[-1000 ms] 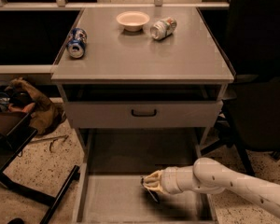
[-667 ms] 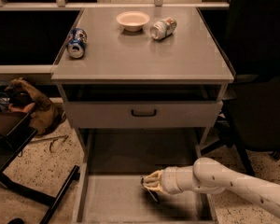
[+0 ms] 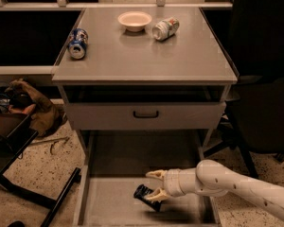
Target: Place rxbar blueberry into middle drawer
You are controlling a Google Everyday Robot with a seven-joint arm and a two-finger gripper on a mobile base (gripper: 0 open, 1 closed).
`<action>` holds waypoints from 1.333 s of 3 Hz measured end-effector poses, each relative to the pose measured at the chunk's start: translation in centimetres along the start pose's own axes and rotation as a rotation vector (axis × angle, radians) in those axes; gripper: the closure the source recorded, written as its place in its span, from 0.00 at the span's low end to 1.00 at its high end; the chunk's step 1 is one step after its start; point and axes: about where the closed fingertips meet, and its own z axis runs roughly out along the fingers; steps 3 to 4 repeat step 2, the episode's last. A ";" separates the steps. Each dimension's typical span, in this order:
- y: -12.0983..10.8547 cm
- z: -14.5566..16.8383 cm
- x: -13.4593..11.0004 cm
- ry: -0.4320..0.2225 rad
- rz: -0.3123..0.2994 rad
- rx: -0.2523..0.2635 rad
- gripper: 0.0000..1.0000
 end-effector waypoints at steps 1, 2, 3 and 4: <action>0.0 0.0 0.0 0.000 0.000 0.000 0.00; 0.0 0.0 0.0 0.000 0.000 0.000 0.00; 0.0 0.0 0.0 0.000 0.000 0.000 0.00; 0.0 0.0 0.0 0.000 0.000 0.000 0.00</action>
Offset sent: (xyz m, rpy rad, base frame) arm 0.0000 0.0000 0.0000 0.0000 0.0000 0.0000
